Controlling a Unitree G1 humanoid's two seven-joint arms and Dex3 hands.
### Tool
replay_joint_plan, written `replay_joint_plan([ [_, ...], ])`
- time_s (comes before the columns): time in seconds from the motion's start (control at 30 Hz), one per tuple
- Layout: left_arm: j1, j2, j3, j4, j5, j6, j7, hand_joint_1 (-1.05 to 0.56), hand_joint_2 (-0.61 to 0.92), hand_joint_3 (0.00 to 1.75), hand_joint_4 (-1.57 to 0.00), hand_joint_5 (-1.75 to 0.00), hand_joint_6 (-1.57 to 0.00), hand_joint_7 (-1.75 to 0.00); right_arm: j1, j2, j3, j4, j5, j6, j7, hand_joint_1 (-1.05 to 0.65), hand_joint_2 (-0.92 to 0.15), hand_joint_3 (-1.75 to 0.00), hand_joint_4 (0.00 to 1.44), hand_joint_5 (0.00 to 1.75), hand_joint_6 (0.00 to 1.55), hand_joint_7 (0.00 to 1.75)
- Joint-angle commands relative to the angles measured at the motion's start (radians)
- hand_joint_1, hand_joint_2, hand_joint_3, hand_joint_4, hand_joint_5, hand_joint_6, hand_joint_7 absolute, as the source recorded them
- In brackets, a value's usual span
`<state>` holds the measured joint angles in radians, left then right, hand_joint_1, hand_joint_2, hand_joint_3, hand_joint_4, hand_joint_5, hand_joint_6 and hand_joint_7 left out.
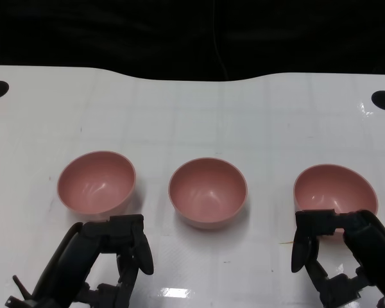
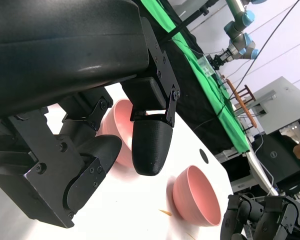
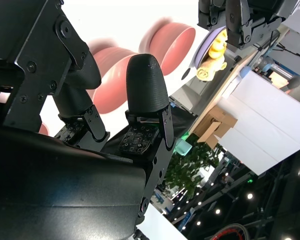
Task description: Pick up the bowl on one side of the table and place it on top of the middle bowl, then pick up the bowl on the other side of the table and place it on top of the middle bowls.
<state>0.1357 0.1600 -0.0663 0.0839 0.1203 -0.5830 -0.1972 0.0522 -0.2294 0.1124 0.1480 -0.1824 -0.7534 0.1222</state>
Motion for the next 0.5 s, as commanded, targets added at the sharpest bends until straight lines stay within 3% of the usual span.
replay_joint_plan([
  [0.03,-0.001,0.011,0.009,0.002,-0.006,-0.004,0.012,0.01,0.16,1.68,-0.98,-1.65,-0.94,-1.40,0.002,-0.007,-0.012,-0.013,0.000,0.006,-0.004,0.33,-0.07,-1.75,1.03,1.73,0.97,1.38],
  [0.37,-0.001,0.013,0.012,0.007,-0.009,-0.017,0.013,0.02,0.17,1.67,-0.97,-1.64,-0.94,-1.39,0.002,-0.008,-0.008,-0.009,0.001,-0.002,0.000,0.34,-0.06,-1.75,1.04,1.72,0.97,1.38],
  [0.5,0.000,0.003,0.022,0.008,-0.010,-0.020,0.029,-0.01,0.19,1.58,-0.88,-1.63,-0.88,-1.32,0.008,-0.007,-0.006,-0.022,0.007,0.013,0.004,0.34,-0.05,-1.75,1.03,1.73,0.96,1.38],
])
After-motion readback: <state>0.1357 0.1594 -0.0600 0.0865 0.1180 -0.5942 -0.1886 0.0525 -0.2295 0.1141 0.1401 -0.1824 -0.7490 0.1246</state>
